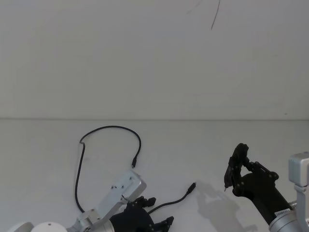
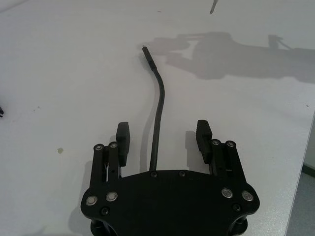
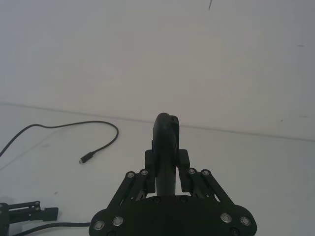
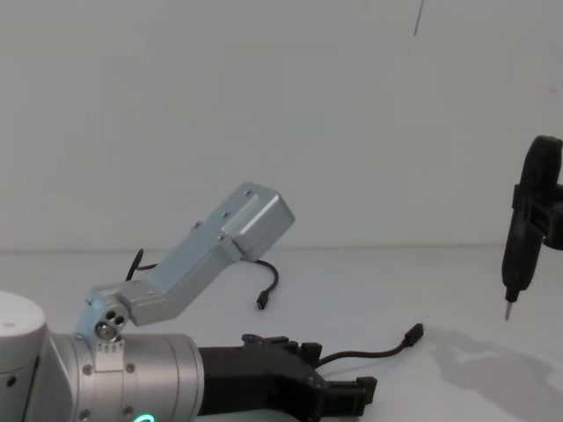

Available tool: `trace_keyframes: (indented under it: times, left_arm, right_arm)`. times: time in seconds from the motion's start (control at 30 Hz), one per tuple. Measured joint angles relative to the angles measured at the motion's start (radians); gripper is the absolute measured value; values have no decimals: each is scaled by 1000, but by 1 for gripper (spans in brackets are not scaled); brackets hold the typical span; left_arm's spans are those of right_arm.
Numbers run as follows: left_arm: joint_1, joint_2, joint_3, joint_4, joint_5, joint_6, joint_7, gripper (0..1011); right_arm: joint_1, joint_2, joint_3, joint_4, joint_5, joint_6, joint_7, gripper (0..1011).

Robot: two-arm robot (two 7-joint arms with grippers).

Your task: Pick up the data cable with the one hand.

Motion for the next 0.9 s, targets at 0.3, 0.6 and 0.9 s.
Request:
trace_keyframes:
  times: [0.3, 0.6, 0.9]
  left_arm:
    - [-1, -2, 0, 3, -2, 3, -1, 726]
    - [2, -7, -8, 3, -7, -9, 6, 659]
    - [2, -10, -21, -1, -12, -26, 17, 512]
  right_arm:
    - [0, 0, 0, 0, 0, 0, 0, 269]
    - [0, 0, 0, 0, 0, 0, 0, 269]
    - [0, 0, 0, 0, 0, 0, 0, 269]
